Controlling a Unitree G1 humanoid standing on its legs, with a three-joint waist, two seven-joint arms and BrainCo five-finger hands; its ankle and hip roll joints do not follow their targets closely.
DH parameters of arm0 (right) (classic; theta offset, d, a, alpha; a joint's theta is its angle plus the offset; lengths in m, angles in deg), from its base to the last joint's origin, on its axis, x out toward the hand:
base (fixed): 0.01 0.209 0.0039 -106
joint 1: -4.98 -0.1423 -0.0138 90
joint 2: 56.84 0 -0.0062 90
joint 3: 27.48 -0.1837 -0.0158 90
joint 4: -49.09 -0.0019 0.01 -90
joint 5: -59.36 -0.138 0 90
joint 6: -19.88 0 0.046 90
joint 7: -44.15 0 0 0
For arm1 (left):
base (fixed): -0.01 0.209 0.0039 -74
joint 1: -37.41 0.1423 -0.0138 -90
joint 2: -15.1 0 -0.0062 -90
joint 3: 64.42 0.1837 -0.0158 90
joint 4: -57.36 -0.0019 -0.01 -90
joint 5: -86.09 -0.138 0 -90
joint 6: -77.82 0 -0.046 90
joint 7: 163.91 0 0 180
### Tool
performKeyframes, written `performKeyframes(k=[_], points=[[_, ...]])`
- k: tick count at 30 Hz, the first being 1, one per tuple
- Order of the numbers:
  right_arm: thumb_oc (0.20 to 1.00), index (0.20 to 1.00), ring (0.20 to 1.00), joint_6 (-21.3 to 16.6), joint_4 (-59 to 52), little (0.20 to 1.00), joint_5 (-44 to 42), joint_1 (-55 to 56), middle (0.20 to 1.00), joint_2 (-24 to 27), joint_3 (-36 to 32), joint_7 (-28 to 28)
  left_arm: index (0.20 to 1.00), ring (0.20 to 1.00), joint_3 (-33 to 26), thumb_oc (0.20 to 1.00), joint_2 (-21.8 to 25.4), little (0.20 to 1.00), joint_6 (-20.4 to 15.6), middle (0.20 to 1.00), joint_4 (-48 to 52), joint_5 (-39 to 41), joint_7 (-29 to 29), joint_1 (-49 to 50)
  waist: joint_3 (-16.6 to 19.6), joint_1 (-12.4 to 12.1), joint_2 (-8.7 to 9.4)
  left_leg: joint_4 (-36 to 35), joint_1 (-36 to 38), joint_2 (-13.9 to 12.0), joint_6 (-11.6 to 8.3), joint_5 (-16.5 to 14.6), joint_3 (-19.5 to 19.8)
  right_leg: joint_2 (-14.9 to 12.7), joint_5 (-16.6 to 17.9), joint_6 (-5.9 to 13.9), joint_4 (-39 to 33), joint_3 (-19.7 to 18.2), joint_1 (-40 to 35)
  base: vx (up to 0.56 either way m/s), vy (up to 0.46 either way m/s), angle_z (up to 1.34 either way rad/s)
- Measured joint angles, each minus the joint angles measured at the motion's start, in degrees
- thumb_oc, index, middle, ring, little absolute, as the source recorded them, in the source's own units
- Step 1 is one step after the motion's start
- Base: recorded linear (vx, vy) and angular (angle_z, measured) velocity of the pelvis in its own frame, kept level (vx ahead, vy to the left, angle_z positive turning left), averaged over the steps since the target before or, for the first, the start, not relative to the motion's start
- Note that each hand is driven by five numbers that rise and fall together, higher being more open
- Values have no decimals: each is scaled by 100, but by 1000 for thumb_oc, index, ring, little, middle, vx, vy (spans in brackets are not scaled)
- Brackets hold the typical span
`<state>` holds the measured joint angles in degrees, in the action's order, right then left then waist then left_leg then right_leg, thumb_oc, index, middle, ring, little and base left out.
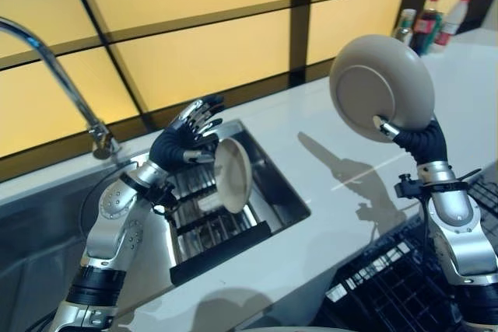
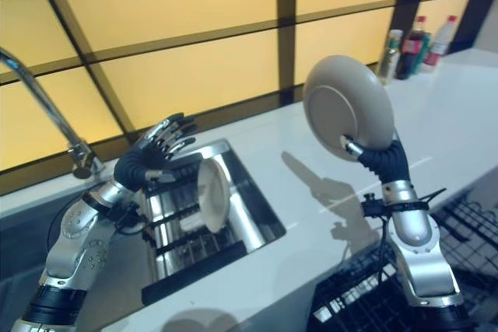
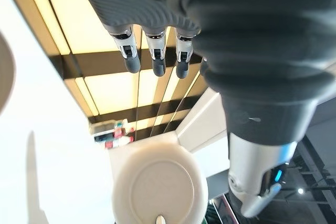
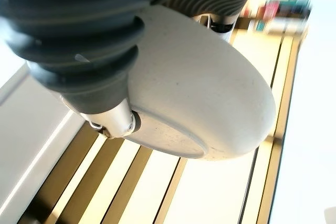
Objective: Pick up plates and place into dishwasher.
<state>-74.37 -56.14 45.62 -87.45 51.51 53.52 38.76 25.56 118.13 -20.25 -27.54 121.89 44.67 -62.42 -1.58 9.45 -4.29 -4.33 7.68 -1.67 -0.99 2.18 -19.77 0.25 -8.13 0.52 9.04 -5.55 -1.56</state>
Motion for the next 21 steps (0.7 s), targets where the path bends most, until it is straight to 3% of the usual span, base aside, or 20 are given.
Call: performKeyframes(k=[3, 5, 7, 14, 21], points=[[200, 200, 200, 115, 54, 200, -43, 44, 200, 14, -30, 70, 1000, 1000, -121, 1000, -15, 1000, -4, 1000, -62, 0, -128, 21, -46, -30, 71, 123, -2, 24, -49, -62, 426, 123, -57, -8, 397, -416, 323, -19, 72, -71], [200, 200, 200, 120, 170, 200, -43, 48, 200, 9, -23, 117, 1000, 1000, -121, 1000, -39, 1000, -4, 1000, -244, -4, -166, 17, -43, -54, 63, 142, 18, 10, -96, -129, 453, 140, -59, -7, 590, -541, 490, -51, 145, -70], [200, 200, 200, 169, 231, 200, -43, 131, 200, 14, -36, 121, 1000, 1000, -117, 1000, -41, 1000, -4, 1000, -340, -7, -195, 18, -42, -39, 49, 98, 66, 16, -62, -219, 419, 62, -24, 45, 699, -472, 608, -69, 146, -62], [200, 200, 200, 217, 236, 200, -41, 630, 200, 20, -168, 191, 1000, 1000, -120, 1000, -47, 1000, -13, 1000, -348, -7, -212, 29, -42, 405, -163, -93, 45, 127, 30, -162, 423, -118, 92, 219, 708, -306, 837, -87, 137, -20], [200, 200, 200, 228, 376, 200, 20, 894, 200, 18, -196, 376, 1000, 1000, -133, 1000, -46, 1000, -76, 1000, -415, -7, -212, 97, -171, 516, -175, -65, 31, 132, 53, -143, 410, -85, 102, 220, 716, -271, 871, -72, 89, 0]])
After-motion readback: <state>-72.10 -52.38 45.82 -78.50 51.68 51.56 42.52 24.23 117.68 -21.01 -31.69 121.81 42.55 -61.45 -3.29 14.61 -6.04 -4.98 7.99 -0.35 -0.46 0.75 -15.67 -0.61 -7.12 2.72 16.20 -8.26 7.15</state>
